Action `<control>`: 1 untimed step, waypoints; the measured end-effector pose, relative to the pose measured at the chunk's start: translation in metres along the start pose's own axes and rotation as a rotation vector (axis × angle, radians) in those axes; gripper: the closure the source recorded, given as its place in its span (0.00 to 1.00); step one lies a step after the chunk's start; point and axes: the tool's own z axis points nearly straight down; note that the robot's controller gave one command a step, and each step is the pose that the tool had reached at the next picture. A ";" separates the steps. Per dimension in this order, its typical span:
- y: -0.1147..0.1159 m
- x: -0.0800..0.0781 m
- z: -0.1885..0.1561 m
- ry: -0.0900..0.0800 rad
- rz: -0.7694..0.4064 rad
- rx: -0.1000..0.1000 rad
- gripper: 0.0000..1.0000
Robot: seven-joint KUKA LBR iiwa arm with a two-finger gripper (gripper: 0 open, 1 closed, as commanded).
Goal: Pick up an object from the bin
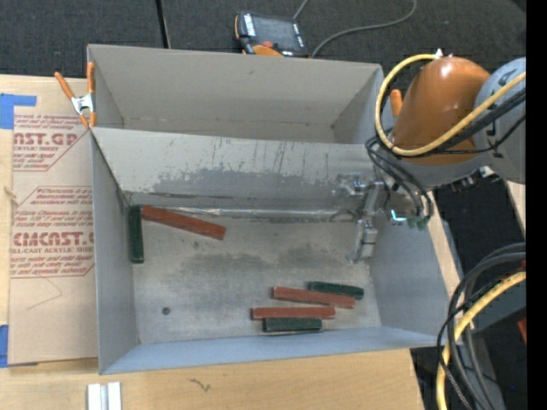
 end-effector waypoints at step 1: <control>-0.003 0.089 0.106 -0.007 -0.124 0.001 0.00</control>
Offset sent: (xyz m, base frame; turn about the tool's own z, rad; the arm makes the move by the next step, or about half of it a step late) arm -0.0890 -0.0039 -0.1026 -0.1252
